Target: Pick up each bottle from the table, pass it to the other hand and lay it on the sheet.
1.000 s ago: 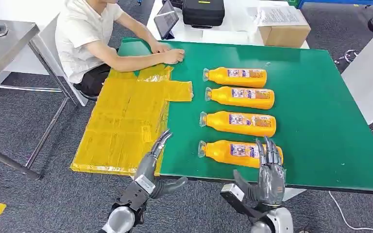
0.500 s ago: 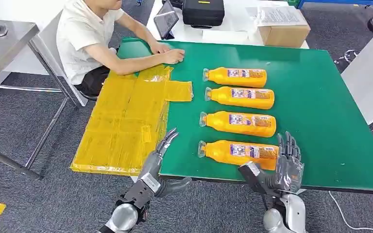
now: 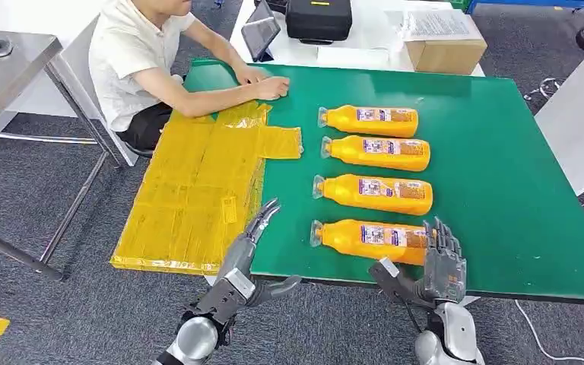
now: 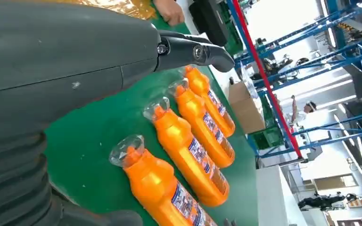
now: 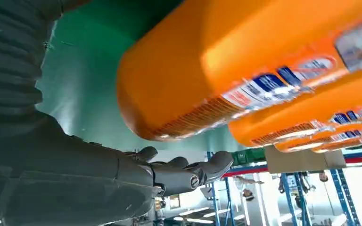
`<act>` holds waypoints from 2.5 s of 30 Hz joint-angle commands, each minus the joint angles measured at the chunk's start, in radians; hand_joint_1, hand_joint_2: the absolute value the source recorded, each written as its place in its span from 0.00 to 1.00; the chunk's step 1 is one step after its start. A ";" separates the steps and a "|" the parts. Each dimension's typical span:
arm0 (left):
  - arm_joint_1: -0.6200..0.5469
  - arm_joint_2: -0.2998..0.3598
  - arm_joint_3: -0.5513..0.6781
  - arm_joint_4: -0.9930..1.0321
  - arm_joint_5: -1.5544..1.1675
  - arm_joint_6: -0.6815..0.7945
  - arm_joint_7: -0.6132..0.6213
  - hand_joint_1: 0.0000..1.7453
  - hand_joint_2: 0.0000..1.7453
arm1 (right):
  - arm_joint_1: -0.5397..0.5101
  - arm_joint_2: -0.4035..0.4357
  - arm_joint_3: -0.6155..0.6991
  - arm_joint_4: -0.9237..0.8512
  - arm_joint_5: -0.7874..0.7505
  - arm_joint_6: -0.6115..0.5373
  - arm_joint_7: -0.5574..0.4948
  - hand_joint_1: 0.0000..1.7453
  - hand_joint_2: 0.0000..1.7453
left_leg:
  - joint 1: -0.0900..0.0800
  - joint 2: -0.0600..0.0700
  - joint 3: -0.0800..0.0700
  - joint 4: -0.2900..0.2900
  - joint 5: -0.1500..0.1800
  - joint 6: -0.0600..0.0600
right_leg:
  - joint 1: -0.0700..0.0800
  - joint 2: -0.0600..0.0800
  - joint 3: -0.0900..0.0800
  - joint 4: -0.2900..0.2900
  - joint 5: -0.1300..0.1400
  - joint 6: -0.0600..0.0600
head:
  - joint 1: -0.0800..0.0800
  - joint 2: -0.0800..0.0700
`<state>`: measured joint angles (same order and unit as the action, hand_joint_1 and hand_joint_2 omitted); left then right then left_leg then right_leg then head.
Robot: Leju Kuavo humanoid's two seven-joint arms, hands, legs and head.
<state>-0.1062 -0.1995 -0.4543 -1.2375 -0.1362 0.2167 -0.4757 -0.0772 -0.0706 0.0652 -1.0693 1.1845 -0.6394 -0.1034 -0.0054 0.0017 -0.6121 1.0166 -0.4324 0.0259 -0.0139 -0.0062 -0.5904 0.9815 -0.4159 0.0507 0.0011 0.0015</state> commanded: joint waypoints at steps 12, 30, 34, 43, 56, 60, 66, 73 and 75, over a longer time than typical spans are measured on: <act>-0.047 0.004 -0.012 0.071 0.008 -0.014 0.005 0.00 1.00 | -0.064 -0.051 0.039 0.142 0.014 0.059 0.030 0.91 1.00 | 0.000 0.000 0.003 -0.001 0.000 -0.001 | 0.000 0.000 0.003 -0.001 0.000 -0.001 | 0.000 0.000; -0.063 0.007 -0.024 0.091 0.036 -0.013 -0.014 0.00 1.00 | -0.116 -0.081 -0.010 0.375 -0.041 0.033 -0.028 0.99 1.00 | 0.001 -0.003 0.011 -0.001 0.000 -0.002 | 0.001 -0.002 0.012 -0.004 0.000 -0.002 | 0.000 0.000; -0.064 0.011 -0.028 0.091 0.047 -0.015 -0.022 0.00 1.00 | -0.122 -0.069 -0.024 0.426 -0.061 -0.011 -0.085 1.00 1.00 | 0.001 -0.004 0.014 -0.001 0.000 -0.001 | 0.001 -0.003 0.015 -0.004 0.000 -0.001 | 0.000 0.000; -0.056 0.005 -0.018 0.087 0.075 0.000 -0.057 0.00 1.00 | -0.081 -0.015 -0.044 0.294 -0.277 -0.024 -0.327 1.00 1.00 | 0.001 0.000 0.015 -0.001 -0.001 -0.001 | 0.001 0.001 0.015 -0.003 0.000 -0.001 | 0.001 0.000; -0.046 -0.045 0.051 0.137 0.314 -0.024 0.014 0.00 1.00 | -0.040 0.002 -0.011 0.158 -0.373 -0.015 -0.375 1.00 1.00 | 0.001 0.000 0.013 -0.001 -0.001 -0.001 | 0.001 0.001 0.013 -0.003 0.000 -0.001 | 0.000 0.000; -0.033 -0.049 0.085 0.182 0.514 -0.086 0.044 0.00 1.00 | -0.033 0.015 0.016 0.096 -0.428 -0.003 -0.391 1.00 1.00 | 0.001 0.002 0.012 -0.001 -0.001 -0.001 | 0.000 0.002 0.012 -0.002 0.000 -0.001 | 0.000 0.000; -0.009 -0.045 0.111 0.166 0.619 -0.071 0.042 0.00 1.00 | -0.019 0.019 0.025 0.053 -0.469 -0.038 -0.407 1.00 1.00 | 0.001 0.002 0.011 -0.001 -0.002 -0.002 | 0.001 0.003 0.010 -0.002 0.000 -0.001 | 0.000 0.000; -0.010 -0.048 0.120 0.166 0.637 -0.018 0.049 0.00 1.00 | -0.001 0.027 0.022 0.005 -0.503 -0.057 -0.431 1.00 1.00 | 0.001 0.001 0.007 -0.001 -0.001 -0.001 | 0.001 0.002 0.007 -0.002 0.000 0.000 | 0.000 0.000; -0.010 -0.052 0.129 0.177 0.678 -0.005 0.069 0.00 1.00 | 0.011 0.040 0.017 -0.050 -0.531 -0.059 -0.444 1.00 1.00 | 0.000 0.001 0.006 -0.001 -0.001 -0.001 | 0.000 0.002 0.006 -0.002 0.000 0.000 | 0.001 0.000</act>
<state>-0.1028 -0.2438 -0.3712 -1.1273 0.4860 0.1593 -0.4349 -0.0796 -0.0614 0.0752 -1.0158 0.7127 -0.6714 -0.5153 -0.0054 0.0013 -0.6093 1.0166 -0.4325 0.0268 -0.0140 -0.0063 -0.5866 0.9803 -0.4152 0.0521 0.0019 0.0015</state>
